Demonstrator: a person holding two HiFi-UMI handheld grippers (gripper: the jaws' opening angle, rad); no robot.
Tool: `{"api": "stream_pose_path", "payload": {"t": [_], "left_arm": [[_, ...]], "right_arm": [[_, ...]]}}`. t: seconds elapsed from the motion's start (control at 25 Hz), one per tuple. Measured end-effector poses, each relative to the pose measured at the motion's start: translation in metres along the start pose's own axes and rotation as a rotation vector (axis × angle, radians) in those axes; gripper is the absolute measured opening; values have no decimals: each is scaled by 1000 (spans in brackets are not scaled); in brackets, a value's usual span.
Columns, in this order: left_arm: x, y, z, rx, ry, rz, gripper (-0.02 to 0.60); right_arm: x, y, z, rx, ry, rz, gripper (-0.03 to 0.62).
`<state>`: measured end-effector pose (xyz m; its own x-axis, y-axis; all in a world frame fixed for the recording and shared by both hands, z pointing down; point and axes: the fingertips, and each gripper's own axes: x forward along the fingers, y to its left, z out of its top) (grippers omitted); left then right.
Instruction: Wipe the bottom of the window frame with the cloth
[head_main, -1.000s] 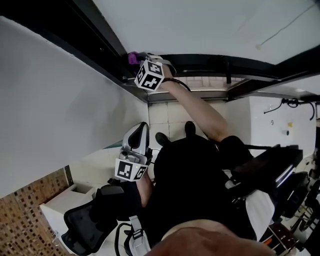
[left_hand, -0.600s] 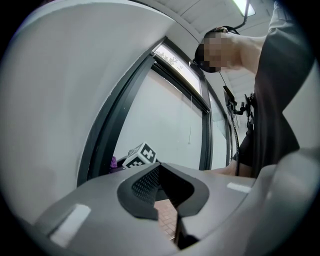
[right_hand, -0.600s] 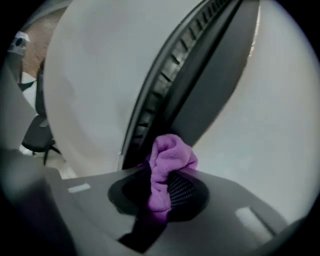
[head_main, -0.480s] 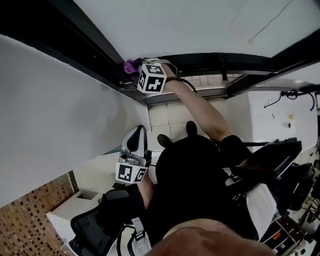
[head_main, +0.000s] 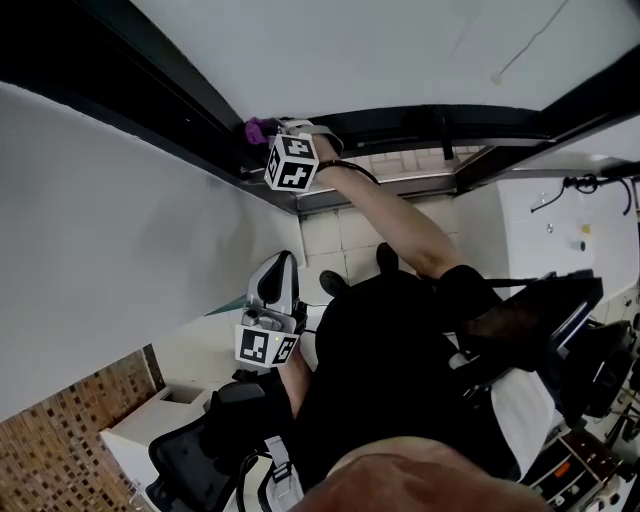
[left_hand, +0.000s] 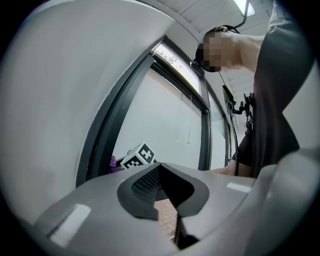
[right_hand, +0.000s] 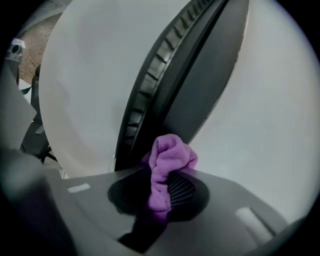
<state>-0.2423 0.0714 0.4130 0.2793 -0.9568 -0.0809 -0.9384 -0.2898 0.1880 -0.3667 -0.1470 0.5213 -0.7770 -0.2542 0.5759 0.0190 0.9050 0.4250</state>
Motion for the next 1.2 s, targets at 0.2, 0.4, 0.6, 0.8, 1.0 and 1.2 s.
{"api": "stream_pose_path", "payload": {"t": [0.2, 0.4, 0.6, 0.8, 1.0, 1.2], "left_arm": [[0, 8, -2, -8, 11, 3, -2], [10, 3, -7, -10, 20, -20, -2], [18, -4, -4, 6, 7, -45, -2], [11, -1, -6, -13, 6, -26, -2], [2, 4, 2, -3, 6, -8, -2], [1, 10, -4, -8, 18, -4, -2]], "right_arm": [[0, 0, 5, -77, 34, -6, 68], [5, -2, -13, -122, 84, -58, 67], [-60, -33, -99, -41, 288, -126, 67], [-93, -37, -84, 40, 239, -138, 69], [-3, -10, 6, -26, 87, -62, 68], [9, -6, 1, -11, 50, -52, 69]]}}
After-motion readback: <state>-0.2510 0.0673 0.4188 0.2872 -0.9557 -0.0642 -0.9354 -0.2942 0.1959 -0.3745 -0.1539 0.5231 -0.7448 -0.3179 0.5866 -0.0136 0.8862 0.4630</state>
